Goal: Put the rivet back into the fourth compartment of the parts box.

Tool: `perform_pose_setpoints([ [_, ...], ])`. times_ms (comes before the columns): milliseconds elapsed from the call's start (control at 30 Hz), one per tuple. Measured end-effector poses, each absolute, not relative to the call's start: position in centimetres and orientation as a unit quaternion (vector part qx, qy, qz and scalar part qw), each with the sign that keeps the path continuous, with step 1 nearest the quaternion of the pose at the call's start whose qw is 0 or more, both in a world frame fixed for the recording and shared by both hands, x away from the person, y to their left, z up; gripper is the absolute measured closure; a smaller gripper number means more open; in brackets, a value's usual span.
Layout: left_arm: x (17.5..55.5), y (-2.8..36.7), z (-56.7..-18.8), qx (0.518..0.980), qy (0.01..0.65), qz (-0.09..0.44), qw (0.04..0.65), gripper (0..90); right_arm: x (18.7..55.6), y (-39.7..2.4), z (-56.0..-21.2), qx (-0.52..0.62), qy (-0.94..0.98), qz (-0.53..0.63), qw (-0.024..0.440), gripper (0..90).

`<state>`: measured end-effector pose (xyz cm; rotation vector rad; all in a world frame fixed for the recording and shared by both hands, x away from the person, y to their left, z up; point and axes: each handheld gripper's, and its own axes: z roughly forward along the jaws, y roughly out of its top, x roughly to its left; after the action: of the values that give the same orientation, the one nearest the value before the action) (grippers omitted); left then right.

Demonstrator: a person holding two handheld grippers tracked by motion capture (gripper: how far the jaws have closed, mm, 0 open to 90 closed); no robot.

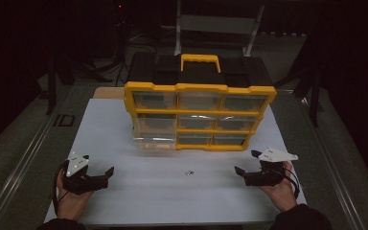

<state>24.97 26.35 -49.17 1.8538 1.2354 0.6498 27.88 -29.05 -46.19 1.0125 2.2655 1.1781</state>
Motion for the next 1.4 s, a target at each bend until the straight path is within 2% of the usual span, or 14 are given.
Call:
perform_pose_setpoints([
  [333,25.0,26.2,-49.2,0.734,0.485,0.257,0.399,0.1,30.6,-21.4,-42.3,0.261,0.863,0.396,0.173,9.9],
  [633,25.0,26.5,-49.2,0.730,0.487,0.255,0.406,0.2,31.9,-16.0,-41.1,0.195,0.905,0.348,0.146,9.9],
  [833,25.0,26.4,-49.2,0.731,0.486,0.254,0.405,0.2,32.4,-14.2,-41.6,0.174,0.931,0.297,0.124,9.9],
  [900,25.0,26.3,-49.2,0.733,0.484,0.254,0.405,0.2,32.7,-13.4,-42.3,0.160,0.945,0.267,0.103,9.9],
  [1200,25.0,26.3,-49.1,0.734,0.483,0.254,0.405,0.2,33.0,-12.1,-45.2,0.158,0.960,0.212,0.086,10.1],
  [1400,25.0,26.3,-49.1,0.735,0.481,0.254,0.405,0.2,33.3,-12.1,-47.0,0.166,0.963,0.197,0.073,15.9],
])
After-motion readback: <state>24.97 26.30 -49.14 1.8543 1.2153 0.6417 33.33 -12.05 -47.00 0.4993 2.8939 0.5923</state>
